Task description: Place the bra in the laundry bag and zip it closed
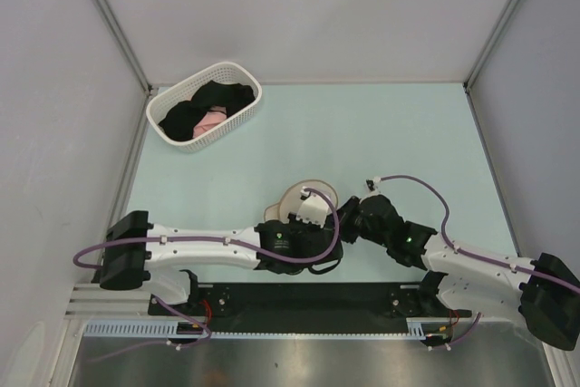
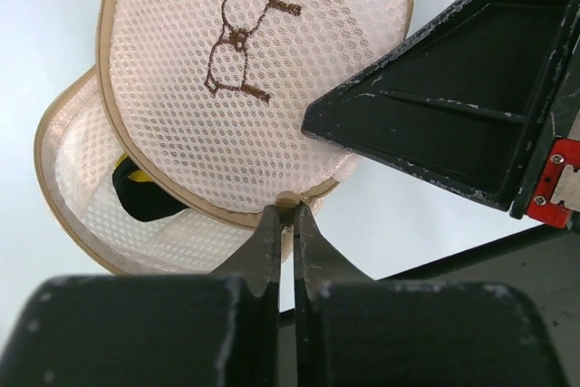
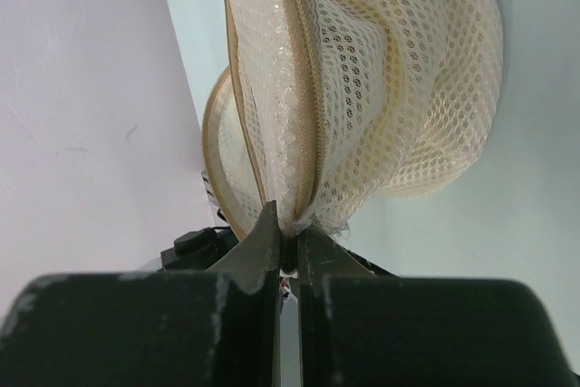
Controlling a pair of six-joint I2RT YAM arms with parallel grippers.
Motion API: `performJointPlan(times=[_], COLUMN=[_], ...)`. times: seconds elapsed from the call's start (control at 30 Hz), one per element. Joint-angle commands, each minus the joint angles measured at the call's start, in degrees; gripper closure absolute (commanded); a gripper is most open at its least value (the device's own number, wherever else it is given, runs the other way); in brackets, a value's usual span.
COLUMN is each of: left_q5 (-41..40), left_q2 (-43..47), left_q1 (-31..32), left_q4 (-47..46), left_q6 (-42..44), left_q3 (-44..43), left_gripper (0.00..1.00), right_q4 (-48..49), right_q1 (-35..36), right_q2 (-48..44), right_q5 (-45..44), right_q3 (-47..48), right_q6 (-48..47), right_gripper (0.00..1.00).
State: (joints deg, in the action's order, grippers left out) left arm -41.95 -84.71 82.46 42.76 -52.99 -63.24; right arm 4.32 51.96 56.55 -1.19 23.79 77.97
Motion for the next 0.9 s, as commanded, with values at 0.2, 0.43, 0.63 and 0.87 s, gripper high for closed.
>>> performJointPlan(times=[0.2,0.43,0.63,0.87], left_q5=[-1.20,-0.58,-1.02,5.02], left_q2=[7.96,18.69,29.93,40.74], left_q1=[1.04,2.09,2.18,2.18], left_q4=[1.80,-0.22,-0.75,-10.74], left_q6=[-2.11,-3.78,-6.51,3.13], left_q3=[4.61,14.35,23.85,25.88], left_gripper=[1.00,1.00,1.00,0.86], right_q4=[-0.80,-1.68,-2.38,-3.00], right_q1=[0.16,-1.60,-5.03,-7.14], right_q2=[-3.55,-6.28,-9.00,-10.24], right_q5=[-3.64,-3.73,-1.28,3.38], right_q3=[1.08,-0.41,-1.90,-2.26], right_q6=[-0.19,-0.02,-0.36,-2.56], right_gripper=[1.00,1.00,1.00,1.00])
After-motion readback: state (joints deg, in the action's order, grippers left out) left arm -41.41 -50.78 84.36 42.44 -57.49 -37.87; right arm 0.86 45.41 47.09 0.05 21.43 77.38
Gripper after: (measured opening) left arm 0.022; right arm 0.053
